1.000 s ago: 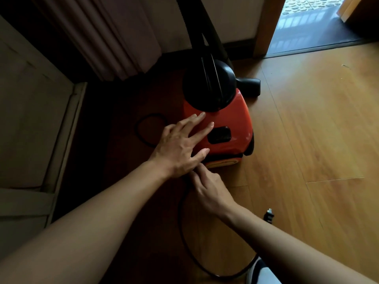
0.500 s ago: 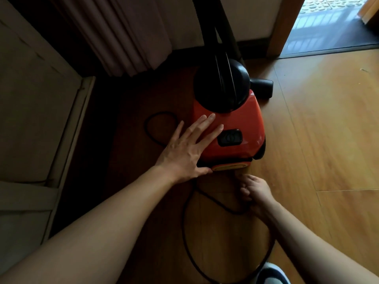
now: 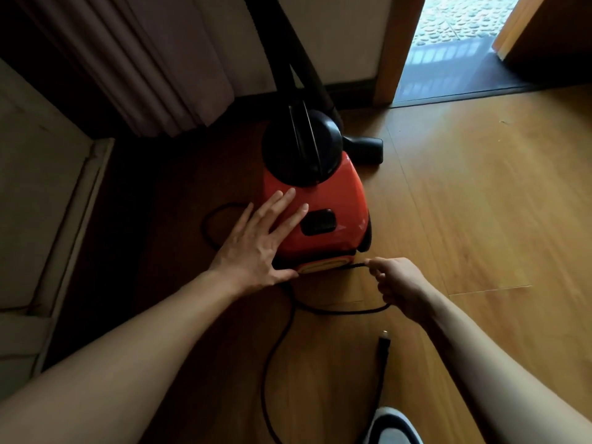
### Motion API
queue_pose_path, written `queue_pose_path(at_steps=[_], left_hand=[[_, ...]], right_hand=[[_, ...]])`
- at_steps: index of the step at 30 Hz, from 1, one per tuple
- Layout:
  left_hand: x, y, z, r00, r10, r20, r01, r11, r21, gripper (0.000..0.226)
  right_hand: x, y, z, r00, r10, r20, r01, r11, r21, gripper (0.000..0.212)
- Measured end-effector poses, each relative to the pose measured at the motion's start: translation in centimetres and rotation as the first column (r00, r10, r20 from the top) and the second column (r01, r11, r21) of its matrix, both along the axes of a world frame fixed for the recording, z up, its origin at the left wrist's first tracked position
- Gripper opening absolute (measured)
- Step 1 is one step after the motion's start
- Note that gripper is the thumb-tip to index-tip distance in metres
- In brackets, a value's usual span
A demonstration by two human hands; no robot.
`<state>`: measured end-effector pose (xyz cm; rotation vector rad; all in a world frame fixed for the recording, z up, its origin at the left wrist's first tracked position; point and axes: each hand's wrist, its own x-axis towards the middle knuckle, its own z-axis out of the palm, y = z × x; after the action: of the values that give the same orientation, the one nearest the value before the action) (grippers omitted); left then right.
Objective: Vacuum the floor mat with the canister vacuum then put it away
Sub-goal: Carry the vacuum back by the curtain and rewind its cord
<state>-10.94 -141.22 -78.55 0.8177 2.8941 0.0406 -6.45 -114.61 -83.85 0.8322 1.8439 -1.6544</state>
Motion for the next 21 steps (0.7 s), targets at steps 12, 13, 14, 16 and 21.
queue_pose_path(at_steps=[12, 13, 14, 16, 21], left_hand=[[0.1, 0.1, 0.2, 1.000, 0.006, -0.007, -0.006, 1.000, 0.017, 0.116], [0.1, 0.1, 0.2, 1.000, 0.008, -0.007, -0.007, 1.000, 0.023, 0.116], [0.2, 0.2, 0.2, 1.000, 0.010, -0.005, -0.009, 1.000, 0.028, 0.115], [0.2, 0.2, 0.2, 1.000, 0.014, -0.007, -0.013, 0.999, 0.039, 0.115], [0.2, 0.1, 0.1, 1.000, 0.011, -0.011, -0.011, 0.999, 0.053, 0.112]], right_hand=[[1.2, 0.1, 3.0, 0.962, -0.119, -0.246, 0.034, 0.946, -0.323, 0.033], [0.9, 0.5, 2.6, 0.972, -0.133, -0.195, 0.075, 0.958, -0.276, 0.034], [0.7, 0.9, 2.1, 0.981, -0.144, -0.130, 0.112, 0.968, -0.225, 0.034], [0.5, 1.3, 0.8, 0.982, -0.189, 0.005, 0.187, 0.965, -0.182, 0.033], [-0.1, 0.6, -1.6, 0.908, -0.387, 0.161, 0.418, 0.864, -0.282, 0.030]])
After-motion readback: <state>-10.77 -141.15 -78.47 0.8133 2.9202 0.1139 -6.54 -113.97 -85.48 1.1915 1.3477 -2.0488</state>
